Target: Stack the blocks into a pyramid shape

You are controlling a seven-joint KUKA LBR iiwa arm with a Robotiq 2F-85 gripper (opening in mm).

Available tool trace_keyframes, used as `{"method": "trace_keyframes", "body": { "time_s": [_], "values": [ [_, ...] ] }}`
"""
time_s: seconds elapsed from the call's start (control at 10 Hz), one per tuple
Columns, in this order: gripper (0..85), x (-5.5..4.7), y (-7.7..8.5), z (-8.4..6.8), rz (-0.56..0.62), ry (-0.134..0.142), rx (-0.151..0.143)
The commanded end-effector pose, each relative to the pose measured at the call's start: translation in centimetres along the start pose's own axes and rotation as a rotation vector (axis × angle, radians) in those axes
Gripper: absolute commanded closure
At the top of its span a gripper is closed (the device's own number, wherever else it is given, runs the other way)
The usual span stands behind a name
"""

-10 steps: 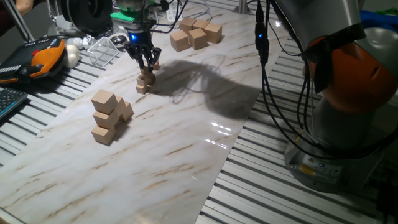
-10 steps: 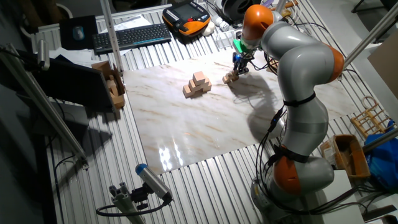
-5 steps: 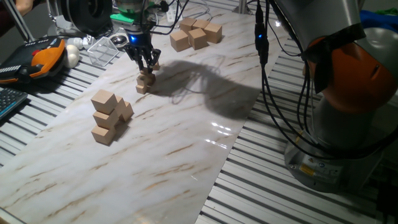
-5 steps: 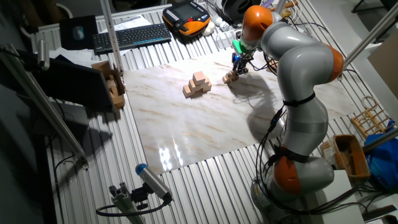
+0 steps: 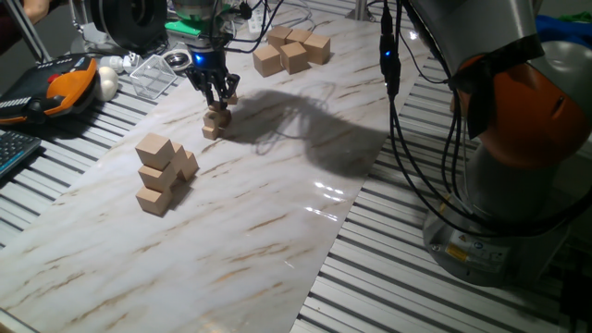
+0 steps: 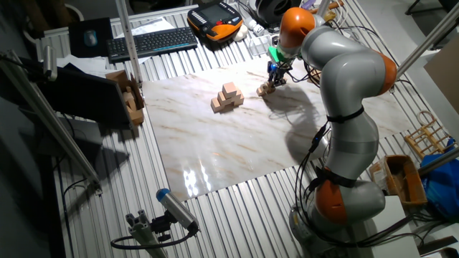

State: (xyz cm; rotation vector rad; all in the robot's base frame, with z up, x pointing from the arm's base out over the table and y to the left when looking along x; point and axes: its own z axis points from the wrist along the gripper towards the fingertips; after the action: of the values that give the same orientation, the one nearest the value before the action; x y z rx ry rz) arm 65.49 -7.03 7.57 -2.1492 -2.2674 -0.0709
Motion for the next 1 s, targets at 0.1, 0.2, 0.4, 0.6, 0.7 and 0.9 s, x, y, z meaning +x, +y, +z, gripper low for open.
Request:
{"method": "trace_keyframes", "body": {
  "time_s": [0.1, 0.2, 0.4, 0.6, 0.7, 0.9],
  "values": [
    [85.0, 0.05, -0.01, 0.06, 0.001, -0.001, -0.001],
    [85.0, 0.09, -0.01, 0.08, 0.001, -0.001, -0.001],
    [85.0, 0.12, -0.01, 0.14, 0.006, -0.005, -0.001],
    [85.0, 0.09, -0.02, 0.27, 0.007, -0.006, -0.002],
    [85.0, 0.09, -0.02, 0.3, 0.006, -0.008, -0.004],
    [85.0, 0.11, -0.04, 0.28, 0.006, -0.009, -0.004]
  ]
}}
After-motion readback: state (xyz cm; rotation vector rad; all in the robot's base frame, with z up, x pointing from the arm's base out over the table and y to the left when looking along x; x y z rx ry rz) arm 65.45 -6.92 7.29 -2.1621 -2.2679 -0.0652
